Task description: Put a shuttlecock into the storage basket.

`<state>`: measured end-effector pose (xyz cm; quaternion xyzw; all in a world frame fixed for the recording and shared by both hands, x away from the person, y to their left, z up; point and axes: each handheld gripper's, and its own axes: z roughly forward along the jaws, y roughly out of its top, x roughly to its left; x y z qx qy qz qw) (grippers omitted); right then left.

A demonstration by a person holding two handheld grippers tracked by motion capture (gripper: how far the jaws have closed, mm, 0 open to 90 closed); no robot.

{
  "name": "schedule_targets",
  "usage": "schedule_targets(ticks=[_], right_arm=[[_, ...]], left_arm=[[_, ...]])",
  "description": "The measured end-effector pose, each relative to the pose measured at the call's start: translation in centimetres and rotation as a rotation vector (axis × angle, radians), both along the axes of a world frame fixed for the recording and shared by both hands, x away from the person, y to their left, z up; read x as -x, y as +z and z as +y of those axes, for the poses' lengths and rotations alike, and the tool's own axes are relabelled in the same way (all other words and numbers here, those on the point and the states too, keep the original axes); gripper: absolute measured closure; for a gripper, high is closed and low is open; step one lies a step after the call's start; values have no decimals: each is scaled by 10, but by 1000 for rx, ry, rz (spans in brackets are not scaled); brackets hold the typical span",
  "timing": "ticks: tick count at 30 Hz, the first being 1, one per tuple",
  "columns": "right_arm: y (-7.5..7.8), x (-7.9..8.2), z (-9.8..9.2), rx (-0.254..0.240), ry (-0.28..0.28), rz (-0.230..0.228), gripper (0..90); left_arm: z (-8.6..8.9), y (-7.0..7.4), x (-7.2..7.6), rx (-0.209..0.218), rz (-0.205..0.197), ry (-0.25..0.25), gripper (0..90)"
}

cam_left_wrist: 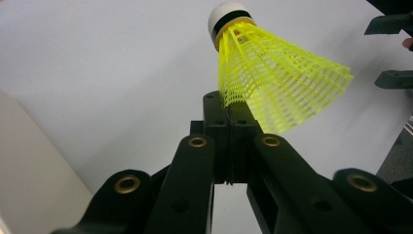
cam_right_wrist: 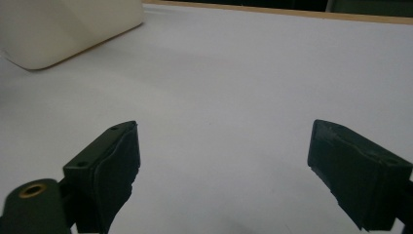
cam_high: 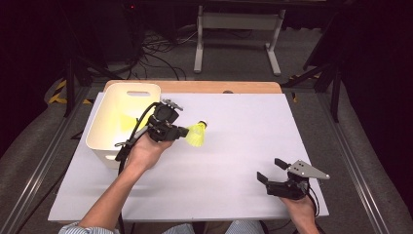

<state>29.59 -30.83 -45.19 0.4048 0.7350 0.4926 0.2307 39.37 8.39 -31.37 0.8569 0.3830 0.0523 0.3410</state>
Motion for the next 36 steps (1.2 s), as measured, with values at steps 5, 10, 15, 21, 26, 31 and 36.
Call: schedule_targets(ticks=[5,10,15,21,26,31,36], right_arm=[[-1,0,1,0,6,2,124],[-1,-1,1,0,6,6,124],[-2,-1,1,1,6,10,124],[-2,-1,2,-2,9,12,123],[-2,-2,1,0,7,18,121],[-2,-2,1,1,8,20,120],[-3,-2,2,5,10,21,118]], left_arm=[[6,7,-2,6,-3,10,900],[14,14,-3,17,-9,23,900],[24,21,-4,29,-16,34,900],[36,26,-7,44,-21,55,900],[44,31,-8,39,-32,68,900],[53,35,-9,38,-45,85,900],[60,38,-8,48,-46,101,900]])
